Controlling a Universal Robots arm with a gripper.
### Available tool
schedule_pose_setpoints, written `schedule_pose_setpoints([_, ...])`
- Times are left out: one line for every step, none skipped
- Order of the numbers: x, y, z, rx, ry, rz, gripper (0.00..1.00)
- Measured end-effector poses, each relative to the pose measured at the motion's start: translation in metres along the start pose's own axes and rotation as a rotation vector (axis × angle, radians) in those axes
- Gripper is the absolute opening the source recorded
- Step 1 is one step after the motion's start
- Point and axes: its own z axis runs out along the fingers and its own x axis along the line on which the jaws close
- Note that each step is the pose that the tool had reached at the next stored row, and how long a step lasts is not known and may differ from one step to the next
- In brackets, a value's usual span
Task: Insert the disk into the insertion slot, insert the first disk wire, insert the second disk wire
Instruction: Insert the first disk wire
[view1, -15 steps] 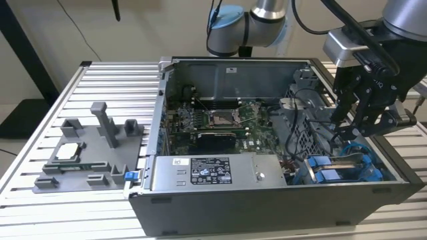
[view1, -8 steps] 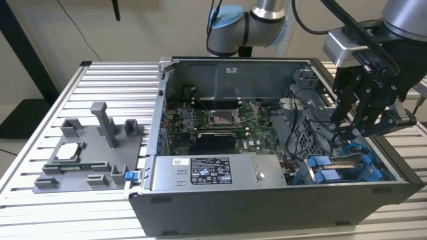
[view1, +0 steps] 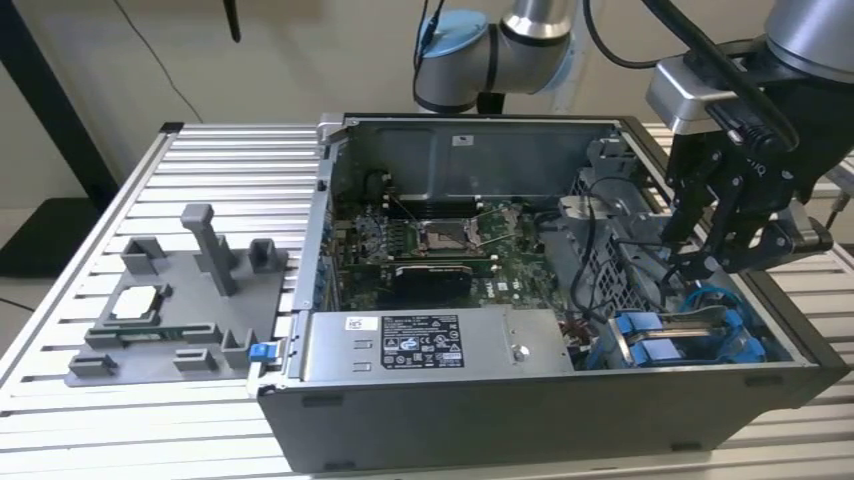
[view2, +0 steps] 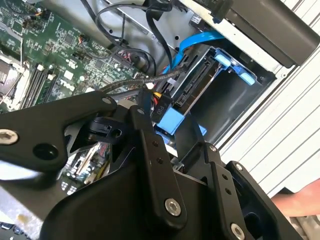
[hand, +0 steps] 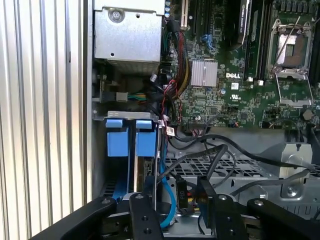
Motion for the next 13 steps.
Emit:
schedule_pose_setpoints([0.0000, 0.0000, 0.0001, 0.0001, -0.0051, 0.000, 1.00])
schedule_pose_setpoints([0.0000, 0.0000, 0.0001, 0.0002, -0.0099, 0.001, 1.00])
schedule_pose_setpoints([0.0000, 0.0000, 0.0001, 0.0003, -0.0137, 0.001, 1.00])
schedule_pose_setpoints([0.0000, 0.0000, 0.0001, 0.0004, -0.0187, 0.001, 1.00])
schedule_pose_setpoints([0.0000, 0.0000, 0.0001, 0.0005, -0.0230, 0.001, 0.00])
schedule_pose_setpoints([0.0000, 0.0000, 0.0001, 0.0006, -0.0245, 0.001, 0.00])
schedule_pose_setpoints([-0.0001, 0.0000, 0.0001, 0.0005, -0.0253, 0.001, 0.00])
schedule_pose_setpoints([0.0000, 0.0000, 0.0002, 0.0005, -0.0261, 0.002, 0.00])
schedule_pose_setpoints([0.0000, 0.0000, 0.0002, 0.0006, -0.0266, 0.002, 0.00])
schedule_pose_setpoints([0.0000, 0.0000, 0.0001, 0.0006, -0.0271, 0.002, 0.00])
schedule_pose_setpoints([0.0000, 0.0000, 0.0001, 0.0006, -0.0275, 0.002, 0.00])
schedule_pose_setpoints([0.0000, -0.0001, -0.0001, -0.0001, -0.0277, 0.002, 0.00])
schedule_pose_setpoints([0.0000, -0.0001, -0.0001, -0.0003, -0.0277, 0.002, 0.00])
